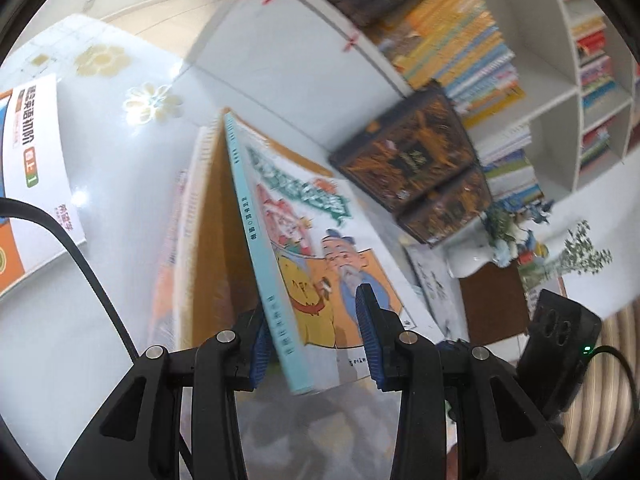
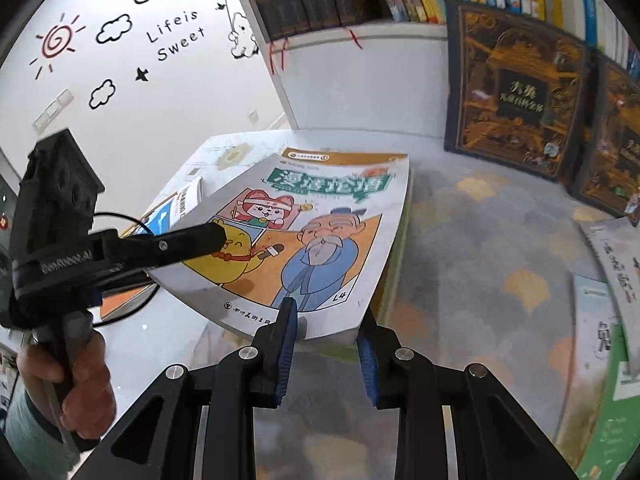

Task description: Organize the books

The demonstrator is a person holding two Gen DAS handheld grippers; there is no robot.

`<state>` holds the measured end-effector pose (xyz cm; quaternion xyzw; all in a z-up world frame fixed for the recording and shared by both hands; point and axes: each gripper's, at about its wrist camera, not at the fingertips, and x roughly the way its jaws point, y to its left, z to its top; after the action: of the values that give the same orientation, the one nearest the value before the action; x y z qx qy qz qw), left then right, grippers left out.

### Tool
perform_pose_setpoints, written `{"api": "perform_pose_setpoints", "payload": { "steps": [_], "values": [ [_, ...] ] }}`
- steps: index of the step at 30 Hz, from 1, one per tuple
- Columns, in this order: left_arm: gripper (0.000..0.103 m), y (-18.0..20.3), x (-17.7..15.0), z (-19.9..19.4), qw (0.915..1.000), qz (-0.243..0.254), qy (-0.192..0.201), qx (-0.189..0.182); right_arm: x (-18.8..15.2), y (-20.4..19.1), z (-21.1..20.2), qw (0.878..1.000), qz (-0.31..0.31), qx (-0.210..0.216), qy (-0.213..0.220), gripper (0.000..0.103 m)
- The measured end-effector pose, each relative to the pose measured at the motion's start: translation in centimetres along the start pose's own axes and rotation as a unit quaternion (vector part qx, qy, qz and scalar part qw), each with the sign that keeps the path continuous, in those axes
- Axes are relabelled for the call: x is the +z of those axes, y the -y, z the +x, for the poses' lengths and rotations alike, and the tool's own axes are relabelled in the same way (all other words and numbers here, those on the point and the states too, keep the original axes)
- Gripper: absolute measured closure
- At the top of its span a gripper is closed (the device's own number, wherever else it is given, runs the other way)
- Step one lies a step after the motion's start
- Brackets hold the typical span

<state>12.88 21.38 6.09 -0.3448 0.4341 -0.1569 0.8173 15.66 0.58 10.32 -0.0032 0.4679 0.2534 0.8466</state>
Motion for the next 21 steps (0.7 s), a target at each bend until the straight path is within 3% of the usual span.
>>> {"api": "perform_pose_setpoints", "payload": {
  "steps": [6, 13, 17, 21],
  "values": [
    [0.068, -2.1, 0.2, 1.0, 0.9994, -0.031, 0.001, 0.015, 0.2, -0.1, 2.4, 1.000, 0.016, -0.002, -0.023, 0.075],
    [0.065, -2.8, -1.0, -1.2, 0.9970, -0.043, 0.031, 0.057, -0.3, 0.7, 3.7, 0.998, 0.043, 0.013, -0.045, 0.072],
    [0.065, -1.6, -2.9, -2.7, 0.9956, -0.022, 0.031, 0.086, -1.0, 1.5, 2.7, 0.997, 0.052, 0.017, -0.056, 0.063],
    [0.058, 1.0, -5.6, -3.6, 0.9968, 0.005, 0.013, 0.079, -3.8, 3.3, 0.1, 0.995, 0.077, 0.024, -0.056, 0.048]
  ]
}}
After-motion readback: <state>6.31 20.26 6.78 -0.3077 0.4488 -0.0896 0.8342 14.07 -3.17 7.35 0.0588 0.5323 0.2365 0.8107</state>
